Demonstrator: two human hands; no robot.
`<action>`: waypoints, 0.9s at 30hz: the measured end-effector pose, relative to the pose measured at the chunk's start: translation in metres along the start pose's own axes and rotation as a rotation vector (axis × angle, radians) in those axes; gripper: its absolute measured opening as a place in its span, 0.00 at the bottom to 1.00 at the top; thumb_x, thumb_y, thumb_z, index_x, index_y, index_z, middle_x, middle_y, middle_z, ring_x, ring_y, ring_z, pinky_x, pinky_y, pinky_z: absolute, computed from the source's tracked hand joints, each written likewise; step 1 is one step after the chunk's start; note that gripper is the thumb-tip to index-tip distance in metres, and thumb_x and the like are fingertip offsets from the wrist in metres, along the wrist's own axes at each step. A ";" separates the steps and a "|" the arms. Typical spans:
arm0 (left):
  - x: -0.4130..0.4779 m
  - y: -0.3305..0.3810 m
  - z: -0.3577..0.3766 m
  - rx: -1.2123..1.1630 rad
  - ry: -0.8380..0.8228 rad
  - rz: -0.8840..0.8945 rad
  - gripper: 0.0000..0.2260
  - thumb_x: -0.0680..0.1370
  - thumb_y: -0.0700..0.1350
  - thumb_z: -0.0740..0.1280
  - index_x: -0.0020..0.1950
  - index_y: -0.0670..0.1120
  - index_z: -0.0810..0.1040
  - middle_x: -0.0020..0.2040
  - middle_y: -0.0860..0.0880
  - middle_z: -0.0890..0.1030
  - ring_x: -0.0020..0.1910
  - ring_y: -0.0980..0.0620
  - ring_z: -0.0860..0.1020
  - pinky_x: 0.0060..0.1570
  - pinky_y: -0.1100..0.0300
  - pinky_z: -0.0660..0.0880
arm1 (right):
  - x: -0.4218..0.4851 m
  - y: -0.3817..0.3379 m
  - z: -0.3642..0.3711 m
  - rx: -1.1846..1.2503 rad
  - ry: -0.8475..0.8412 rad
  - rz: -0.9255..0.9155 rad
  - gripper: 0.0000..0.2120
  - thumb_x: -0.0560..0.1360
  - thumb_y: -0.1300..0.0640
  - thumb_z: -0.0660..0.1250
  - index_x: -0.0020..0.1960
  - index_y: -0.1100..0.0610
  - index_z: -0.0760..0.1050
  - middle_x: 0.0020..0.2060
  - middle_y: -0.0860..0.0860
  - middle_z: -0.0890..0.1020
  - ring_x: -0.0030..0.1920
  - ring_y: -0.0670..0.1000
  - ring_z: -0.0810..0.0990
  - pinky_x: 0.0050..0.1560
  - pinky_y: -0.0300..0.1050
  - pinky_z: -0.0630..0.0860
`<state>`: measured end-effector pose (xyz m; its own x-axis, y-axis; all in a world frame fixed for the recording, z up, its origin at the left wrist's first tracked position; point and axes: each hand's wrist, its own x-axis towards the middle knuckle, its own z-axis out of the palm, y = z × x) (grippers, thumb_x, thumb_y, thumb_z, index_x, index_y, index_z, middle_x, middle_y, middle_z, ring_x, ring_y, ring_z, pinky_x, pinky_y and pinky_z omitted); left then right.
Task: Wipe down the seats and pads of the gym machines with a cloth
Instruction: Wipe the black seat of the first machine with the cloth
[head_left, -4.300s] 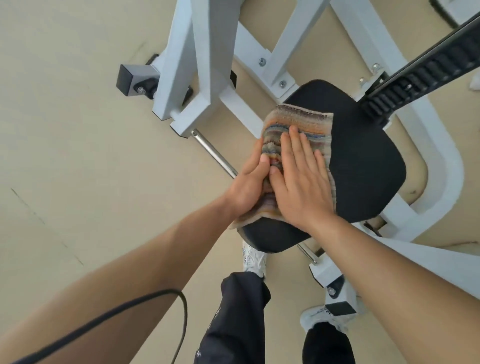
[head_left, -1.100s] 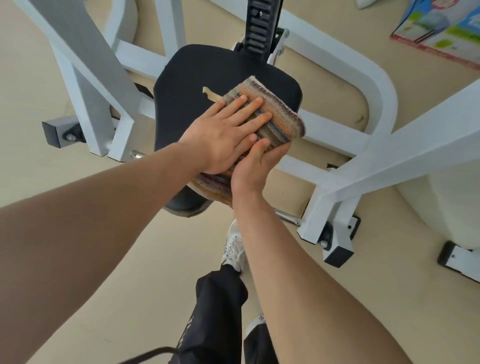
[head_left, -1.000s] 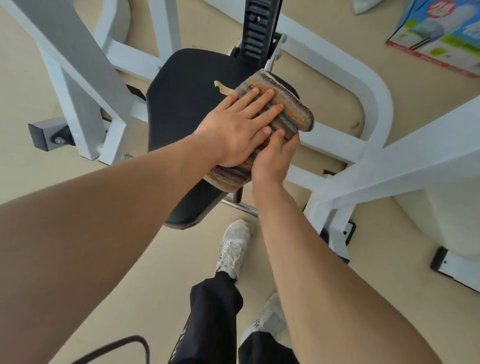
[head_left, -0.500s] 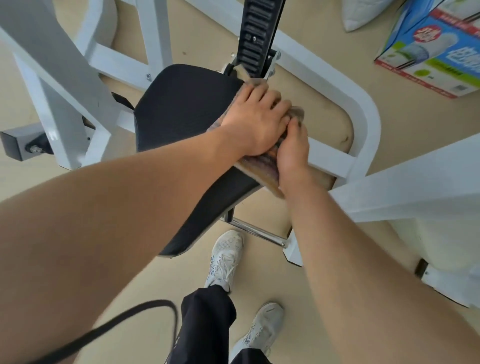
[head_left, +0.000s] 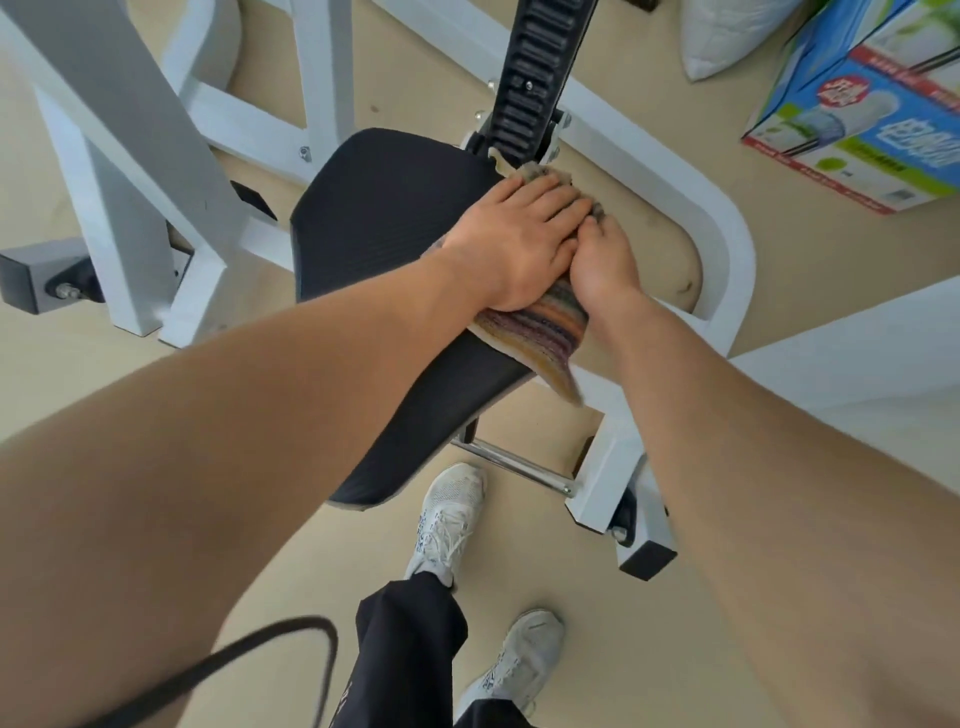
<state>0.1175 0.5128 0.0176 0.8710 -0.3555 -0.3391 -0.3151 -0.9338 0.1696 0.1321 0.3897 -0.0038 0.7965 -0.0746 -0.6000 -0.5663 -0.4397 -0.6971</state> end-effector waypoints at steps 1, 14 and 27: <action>-0.009 0.000 0.000 -0.010 0.003 -0.019 0.26 0.84 0.56 0.43 0.82 0.49 0.52 0.82 0.49 0.53 0.81 0.49 0.49 0.79 0.50 0.44 | -0.004 0.003 0.002 -0.102 0.031 -0.051 0.23 0.82 0.49 0.50 0.72 0.57 0.68 0.67 0.56 0.75 0.65 0.56 0.75 0.68 0.55 0.71; -0.091 -0.062 -0.002 -0.069 0.016 -0.308 0.28 0.84 0.56 0.41 0.82 0.47 0.50 0.82 0.44 0.51 0.81 0.45 0.49 0.79 0.47 0.46 | -0.054 -0.031 0.063 -0.905 -0.099 -0.487 0.30 0.82 0.41 0.36 0.82 0.50 0.45 0.82 0.49 0.48 0.81 0.50 0.45 0.80 0.55 0.44; -0.146 -0.007 0.005 -0.139 0.097 -0.329 0.25 0.83 0.59 0.52 0.77 0.50 0.67 0.77 0.46 0.67 0.75 0.43 0.65 0.73 0.47 0.63 | -0.118 0.018 0.048 -0.941 0.053 -0.390 0.29 0.83 0.46 0.42 0.82 0.54 0.48 0.81 0.55 0.52 0.81 0.56 0.49 0.79 0.56 0.46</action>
<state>-0.0094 0.5712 0.0609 0.9511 -0.0256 -0.3077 0.0360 -0.9806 0.1928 0.0177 0.4332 0.0356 0.9112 0.1947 -0.3632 0.1126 -0.9654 -0.2351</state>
